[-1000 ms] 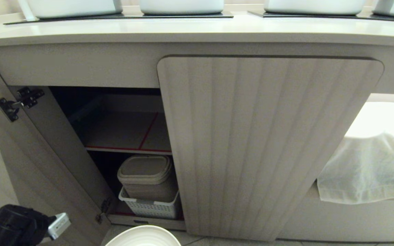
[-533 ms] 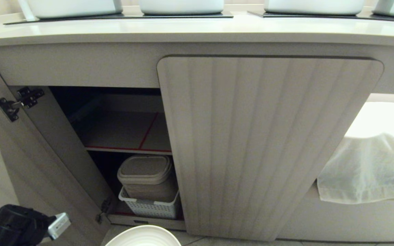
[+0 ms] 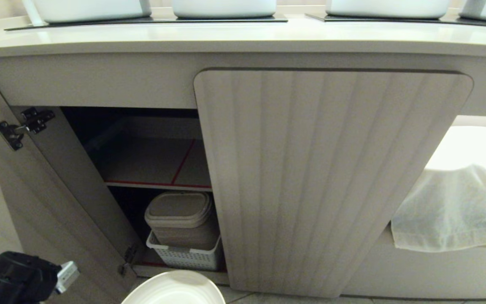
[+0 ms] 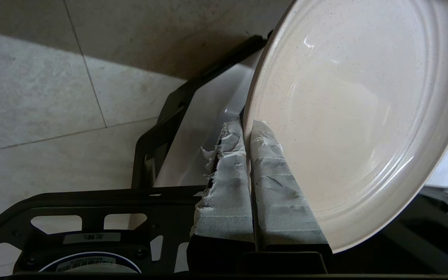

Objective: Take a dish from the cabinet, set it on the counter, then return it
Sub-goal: Put it back into the cabinet

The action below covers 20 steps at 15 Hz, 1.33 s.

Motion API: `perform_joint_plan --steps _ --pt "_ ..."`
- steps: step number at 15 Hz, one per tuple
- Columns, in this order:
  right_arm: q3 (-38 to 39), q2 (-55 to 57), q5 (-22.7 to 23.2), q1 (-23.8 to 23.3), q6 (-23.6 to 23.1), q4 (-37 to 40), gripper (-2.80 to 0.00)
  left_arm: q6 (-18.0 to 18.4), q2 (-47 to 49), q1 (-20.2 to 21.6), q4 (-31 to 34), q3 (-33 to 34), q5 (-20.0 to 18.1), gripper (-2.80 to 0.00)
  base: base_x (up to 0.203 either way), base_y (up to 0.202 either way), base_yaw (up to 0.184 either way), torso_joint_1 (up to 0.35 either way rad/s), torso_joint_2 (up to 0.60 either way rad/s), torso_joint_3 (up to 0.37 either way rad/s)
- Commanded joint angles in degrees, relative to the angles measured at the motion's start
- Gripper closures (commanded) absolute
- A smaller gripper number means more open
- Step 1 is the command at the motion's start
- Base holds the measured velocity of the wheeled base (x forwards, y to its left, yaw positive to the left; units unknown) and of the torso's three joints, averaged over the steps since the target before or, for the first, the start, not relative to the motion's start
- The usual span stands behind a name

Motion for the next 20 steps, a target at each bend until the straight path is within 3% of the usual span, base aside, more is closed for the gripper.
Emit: perform_joint_plan --steps 1,4,8,12,16,20 --pt "0.0 0.0 0.0 0.0 0.0 0.0 0.0 -1.5 -1.6 0.1 0.1 0.0 0.4 0.0 0.0 0.0 0.0 0.0 0.0 0.0" --pt "0.1 0.1 0.0 0.0 0.0 0.0 0.0 -7.8 -3.9 0.1 0.2 0.1 4.1 0.0 0.0 0.0 0.0 0.0 0.0 0.0" --pt "0.0 0.0 0.0 0.0 0.0 0.0 0.0 -11.7 -8.9 0.1 0.9 0.1 6.1 0.0 0.0 0.0 0.0 0.0 0.0 0.0" --pt "0.0 0.1 0.0 0.0 0.0 0.0 0.0 -17.8 -10.4 0.2 2.8 -0.2 8.7 0.0 0.0 0.0 0.0 0.0 0.0 0.0" --pt "0.0 0.0 0.0 0.0 0.0 0.0 0.0 -18.4 -10.2 5.2 2.9 -0.7 9.1 0.0 0.0 0.0 0.0 0.0 0.0 0.0" --pt "0.0 0.0 0.0 0.0 0.0 0.0 0.0 -18.4 -9.0 6.2 2.9 -4.1 9.1 0.0 0.0 0.0 0.0 0.0 0.0 0.0"
